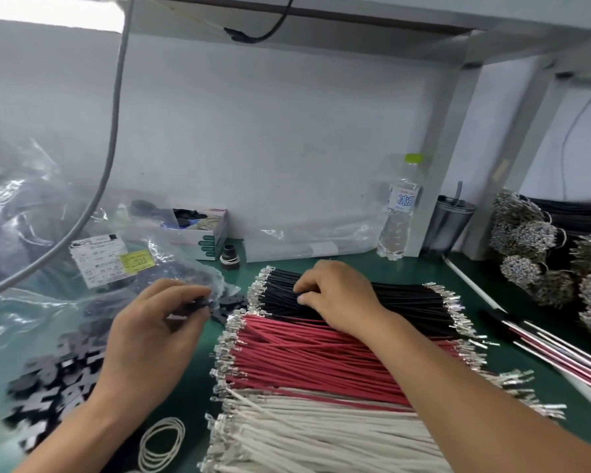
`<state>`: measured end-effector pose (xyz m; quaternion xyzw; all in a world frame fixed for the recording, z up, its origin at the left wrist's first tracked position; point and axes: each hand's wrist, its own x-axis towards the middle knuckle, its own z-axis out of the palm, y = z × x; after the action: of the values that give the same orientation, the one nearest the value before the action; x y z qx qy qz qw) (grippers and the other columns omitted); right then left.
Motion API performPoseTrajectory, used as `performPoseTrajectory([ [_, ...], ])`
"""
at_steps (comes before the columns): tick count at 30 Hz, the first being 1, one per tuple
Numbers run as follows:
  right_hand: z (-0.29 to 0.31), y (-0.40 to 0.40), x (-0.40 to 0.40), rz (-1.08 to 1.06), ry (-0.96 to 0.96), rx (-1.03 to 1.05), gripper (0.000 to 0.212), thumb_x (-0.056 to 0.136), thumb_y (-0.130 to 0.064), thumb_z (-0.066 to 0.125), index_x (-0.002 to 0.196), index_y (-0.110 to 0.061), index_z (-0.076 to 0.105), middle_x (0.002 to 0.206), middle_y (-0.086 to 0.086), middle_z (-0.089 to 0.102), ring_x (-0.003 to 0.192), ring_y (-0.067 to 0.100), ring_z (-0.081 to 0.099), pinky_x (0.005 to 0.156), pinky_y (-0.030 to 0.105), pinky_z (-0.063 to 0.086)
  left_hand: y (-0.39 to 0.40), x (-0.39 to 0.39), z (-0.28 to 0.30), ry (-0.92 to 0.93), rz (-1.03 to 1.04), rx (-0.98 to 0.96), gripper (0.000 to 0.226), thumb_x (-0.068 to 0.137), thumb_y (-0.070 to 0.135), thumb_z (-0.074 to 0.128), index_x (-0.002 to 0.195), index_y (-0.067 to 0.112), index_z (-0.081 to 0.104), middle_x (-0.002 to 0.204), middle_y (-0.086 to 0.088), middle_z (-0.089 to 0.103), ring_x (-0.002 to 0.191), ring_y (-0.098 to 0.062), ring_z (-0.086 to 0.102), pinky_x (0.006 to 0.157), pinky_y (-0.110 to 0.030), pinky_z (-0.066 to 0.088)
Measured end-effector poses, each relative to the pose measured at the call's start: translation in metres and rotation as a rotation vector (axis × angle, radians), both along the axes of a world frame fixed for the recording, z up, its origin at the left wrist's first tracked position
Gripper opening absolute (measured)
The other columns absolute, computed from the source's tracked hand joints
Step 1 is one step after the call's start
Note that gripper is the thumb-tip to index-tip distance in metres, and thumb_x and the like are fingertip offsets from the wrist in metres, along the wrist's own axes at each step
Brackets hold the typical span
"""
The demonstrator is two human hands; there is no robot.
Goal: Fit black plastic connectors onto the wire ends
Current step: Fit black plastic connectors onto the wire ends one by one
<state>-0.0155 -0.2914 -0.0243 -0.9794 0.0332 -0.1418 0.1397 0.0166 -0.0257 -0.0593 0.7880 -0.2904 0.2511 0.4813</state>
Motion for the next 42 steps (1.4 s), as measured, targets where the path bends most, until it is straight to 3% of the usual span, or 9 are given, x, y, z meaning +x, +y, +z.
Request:
performPoseTrajectory([
  [3, -0.002, -0.004, 0.003, -0.037, -0.046, -0.004, 0.009, 0.093, -0.030, 0.067, 0.092, -0.035, 0.074, 0.094, -0.019, 0.063, 0.095, 0.007, 0.061, 0.073, 0.026, 0.039, -0.002, -0.002, 0.002, 0.001, 0.003, 0.001, 0.032, 0.079, -0.002, 0.083, 0.102, 0.019, 0.080, 0.099, 0.019, 0.070, 0.084, 0.000, 0.070, 0.074, -0.009, 0.054],
  [8, -0.004, -0.005, 0.007, -0.044, 0.013, 0.014, 0.020, 0.094, -0.031, 0.066, 0.113, -0.035, 0.069, 0.106, -0.015, 0.064, 0.096, 0.009, 0.061, 0.077, 0.028, 0.044, -0.003, -0.007, 0.004, 0.019, -0.002, 0.031, 0.032, 0.079, -0.001, 0.083, 0.103, 0.020, 0.080, 0.098, 0.022, 0.070, 0.086, 0.000, 0.069, 0.075, -0.009, 0.055],
  [14, 0.006, -0.005, 0.009, -0.089, -0.019, -0.046, 0.014, 0.095, -0.023, 0.064, 0.097, -0.034, 0.072, 0.101, -0.017, 0.067, 0.095, 0.008, 0.064, 0.069, 0.025, 0.039, -0.003, -0.009, 0.008, 0.026, 0.009, 0.032, 0.031, 0.080, -0.001, 0.082, 0.103, 0.020, 0.080, 0.097, 0.022, 0.070, 0.086, 0.001, 0.068, 0.074, -0.009, 0.054],
  [21, 0.034, -0.014, -0.003, 0.020, -0.063, 0.019, 0.031, 0.101, -0.014, 0.051, 0.116, -0.031, 0.072, 0.105, -0.013, 0.056, 0.099, 0.011, 0.056, 0.088, 0.031, 0.045, -0.005, -0.008, 0.009, 0.098, 0.024, -0.074, 0.027, 0.081, 0.001, 0.083, 0.098, 0.021, 0.082, 0.094, 0.016, 0.074, 0.083, -0.003, 0.070, 0.074, -0.019, 0.057],
  [24, 0.047, -0.017, -0.010, -0.039, -0.117, -0.070, 0.023, 0.101, -0.032, 0.049, 0.105, -0.036, 0.072, 0.098, -0.017, 0.057, 0.092, 0.011, 0.057, 0.076, 0.031, 0.044, -0.003, -0.006, 0.009, 0.222, -0.010, -0.189, 0.027, 0.080, 0.002, 0.084, 0.096, 0.024, 0.081, 0.085, 0.012, 0.079, 0.078, -0.006, 0.074, 0.075, -0.022, 0.059],
  [28, 0.049, -0.018, -0.013, -0.043, 0.060, -0.269, 0.023, 0.100, -0.045, 0.052, 0.100, -0.034, 0.073, 0.096, -0.015, 0.069, 0.090, 0.012, 0.063, 0.076, 0.032, 0.047, -0.003, -0.007, 0.010, 0.318, -0.060, -0.245, 0.031, 0.080, 0.001, 0.083, 0.095, 0.028, 0.080, 0.083, 0.012, 0.079, 0.075, -0.010, 0.076, 0.072, -0.020, 0.060],
  [32, 0.043, -0.016, -0.011, -0.010, 0.111, -0.032, 0.015, 0.096, -0.042, 0.062, 0.085, -0.034, 0.068, 0.081, -0.020, 0.063, 0.081, 0.005, 0.061, 0.070, 0.028, 0.043, -0.004, -0.009, 0.011, 0.356, -0.083, -0.263, 0.032, 0.080, 0.001, 0.083, 0.095, 0.029, 0.080, 0.084, 0.010, 0.080, 0.079, -0.012, 0.077, 0.074, -0.025, 0.062],
  [36, 0.049, -0.014, -0.027, 0.052, -0.036, 0.067, 0.010, 0.095, -0.031, 0.066, 0.097, -0.035, 0.075, 0.089, -0.020, 0.064, 0.089, 0.001, 0.060, 0.084, 0.031, 0.048, -0.004, -0.012, 0.017, 0.446, -0.168, -0.340, 0.029, 0.079, -0.003, 0.081, 0.095, 0.022, 0.082, 0.085, 0.001, 0.081, 0.083, -0.022, 0.078, 0.081, -0.042, 0.063],
  [42, 0.031, 0.011, -0.088, 0.160, -0.325, 0.127, 0.019, 0.093, -0.031, 0.061, 0.102, -0.042, 0.074, 0.091, -0.015, 0.058, 0.084, 0.009, 0.059, 0.071, 0.019, 0.043, -0.006, -0.025, 0.031, 0.503, -0.370, -0.415, 0.025, 0.067, 0.010, 0.083, 0.089, 0.020, 0.084, 0.092, -0.006, 0.081, 0.089, -0.025, 0.077, 0.081, -0.026, 0.062],
])
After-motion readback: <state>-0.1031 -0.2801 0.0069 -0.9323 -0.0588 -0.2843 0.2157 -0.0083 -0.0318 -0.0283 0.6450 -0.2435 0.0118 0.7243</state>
